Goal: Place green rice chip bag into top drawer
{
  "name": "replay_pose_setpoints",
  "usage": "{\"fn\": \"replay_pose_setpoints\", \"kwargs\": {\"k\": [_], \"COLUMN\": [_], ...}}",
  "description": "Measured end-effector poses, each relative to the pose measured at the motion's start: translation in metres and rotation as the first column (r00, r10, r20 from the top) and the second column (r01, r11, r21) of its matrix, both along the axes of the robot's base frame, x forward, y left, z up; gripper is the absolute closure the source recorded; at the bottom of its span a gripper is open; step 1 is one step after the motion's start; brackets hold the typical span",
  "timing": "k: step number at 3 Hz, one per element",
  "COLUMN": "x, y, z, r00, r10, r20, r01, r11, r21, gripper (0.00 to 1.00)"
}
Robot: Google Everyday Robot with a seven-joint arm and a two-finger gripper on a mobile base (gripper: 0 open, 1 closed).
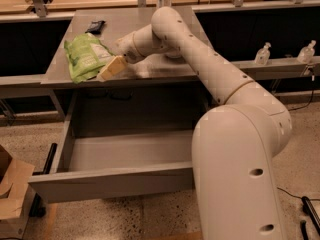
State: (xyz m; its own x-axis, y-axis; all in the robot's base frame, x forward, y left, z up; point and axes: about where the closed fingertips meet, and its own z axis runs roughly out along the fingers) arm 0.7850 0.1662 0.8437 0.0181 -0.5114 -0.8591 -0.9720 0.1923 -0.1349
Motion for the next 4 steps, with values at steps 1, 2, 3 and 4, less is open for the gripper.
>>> {"fn": "replay_pose_setpoints", "kwargs": {"k": [1,2,3,4], "x": [-0.002,-0.003,0.002,0.004], "y": [0.021,0.040,0.041,0.039], "z": [0.019,0.012,-0.023,-0.034], "r00": [0.9988,0.9964,0.9957,0.9945], "r10": [0.042,0.083,0.070,0.046], "r20": [0.025,0.014,-0.060,-0.094], "r01": [-0.042,-0.084,-0.070,-0.048], "r11": [0.999,0.996,0.998,0.999], "r21": [0.034,0.027,-0.003,-0.013], "gripper": [0.00,0.00,0.00,0.18]}}
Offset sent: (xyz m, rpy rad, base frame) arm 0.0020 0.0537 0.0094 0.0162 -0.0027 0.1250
